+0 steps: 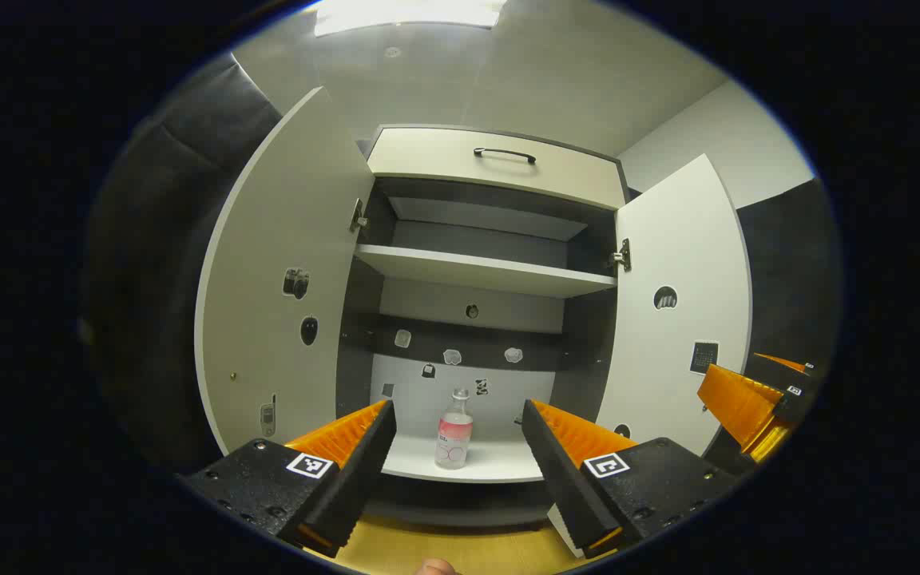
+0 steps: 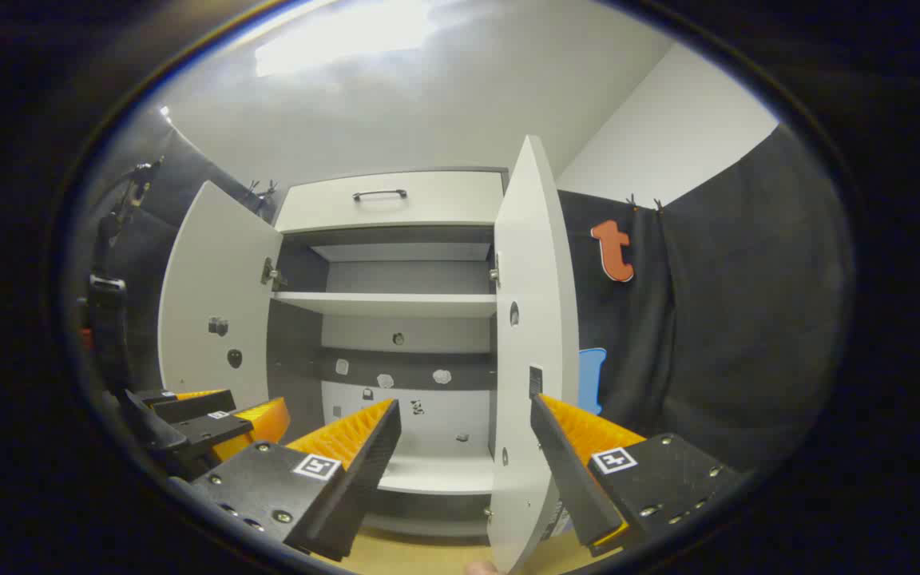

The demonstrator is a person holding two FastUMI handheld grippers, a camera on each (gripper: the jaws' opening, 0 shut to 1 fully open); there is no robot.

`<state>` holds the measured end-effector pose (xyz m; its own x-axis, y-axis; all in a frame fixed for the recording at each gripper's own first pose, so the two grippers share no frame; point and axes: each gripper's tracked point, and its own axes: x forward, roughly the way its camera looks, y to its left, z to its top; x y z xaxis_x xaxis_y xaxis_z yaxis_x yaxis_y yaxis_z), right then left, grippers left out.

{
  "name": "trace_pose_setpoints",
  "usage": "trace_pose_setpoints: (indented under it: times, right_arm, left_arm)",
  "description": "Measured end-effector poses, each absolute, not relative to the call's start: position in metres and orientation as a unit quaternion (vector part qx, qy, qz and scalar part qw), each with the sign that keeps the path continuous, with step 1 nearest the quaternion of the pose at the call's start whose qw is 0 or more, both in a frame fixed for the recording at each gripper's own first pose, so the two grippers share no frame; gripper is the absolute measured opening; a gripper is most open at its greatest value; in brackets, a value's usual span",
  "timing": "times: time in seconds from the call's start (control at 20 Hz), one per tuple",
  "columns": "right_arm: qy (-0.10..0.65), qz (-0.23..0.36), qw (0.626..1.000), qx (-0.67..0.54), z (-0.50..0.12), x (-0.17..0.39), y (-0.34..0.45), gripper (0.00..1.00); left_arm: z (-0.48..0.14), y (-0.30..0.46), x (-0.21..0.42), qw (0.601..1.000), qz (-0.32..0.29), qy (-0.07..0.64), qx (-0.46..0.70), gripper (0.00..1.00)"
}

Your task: Grasp the bottle in the cabinet with the left hand and place it on the coaster, then close the right door with the right hand and the left door with the left hand.

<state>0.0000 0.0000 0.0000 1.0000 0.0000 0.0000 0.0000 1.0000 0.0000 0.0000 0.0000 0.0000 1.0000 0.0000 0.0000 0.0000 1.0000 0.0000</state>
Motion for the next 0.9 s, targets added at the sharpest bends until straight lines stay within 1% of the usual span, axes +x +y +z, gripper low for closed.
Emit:
trace_pose_setpoints:
  times: [0.05, 0.1, 0.25, 0.3, 0.35, 0.4, 0.6, 0.75, 0.9]
  right_arm:
    - [0.000, 0.000, 1.000, 0.000, 0.000, -0.001, 0.000, 0.93]
    - [-0.001, 0.000, 1.000, -0.002, 0.000, -0.001, 0.001, 0.98]
    - [0.003, 0.005, 1.000, -0.003, -0.004, -0.004, 0.006, 0.98]
    - [0.005, 0.005, 1.000, -0.002, -0.004, -0.003, 0.007, 0.94]
    - [0.005, 0.004, 1.000, -0.002, -0.005, -0.003, 0.007, 0.94]
    - [0.005, 0.003, 1.000, -0.003, -0.006, -0.003, 0.006, 0.98]
    - [0.010, -0.003, 1.000, -0.007, -0.009, -0.001, 0.005, 0.98]
    - [0.016, -0.011, 1.000, -0.015, -0.014, 0.002, 0.001, 0.98]
    - [0.013, -0.028, 0.999, -0.024, -0.012, 0.001, -0.007, 0.98]
  left_arm:
    - [0.000, 0.000, -0.001, 1.000, 0.000, -0.001, 0.003, 0.98]
    - [0.001, 0.001, -0.001, 1.000, -0.001, -0.002, 0.006, 0.98]
    - [-0.002, 0.002, 0.000, 1.000, -0.001, 0.002, 0.009, 0.98]
    - [-0.004, 0.002, 0.001, 1.000, -0.002, 0.005, 0.008, 0.98]
    - [-0.006, 0.003, 0.002, 1.000, -0.003, 0.009, 0.009, 0.98]
    - [-0.009, 0.005, 0.004, 1.000, -0.002, 0.012, 0.010, 0.98]
    - [-0.021, 0.009, 0.014, 1.000, 0.000, 0.024, 0.015, 0.98]
    - [-0.031, 0.009, 0.036, 1.000, -0.006, 0.023, 0.016, 0.98]
    - [-0.042, 0.007, 0.074, 0.999, -0.018, 0.023, 0.022, 0.98]
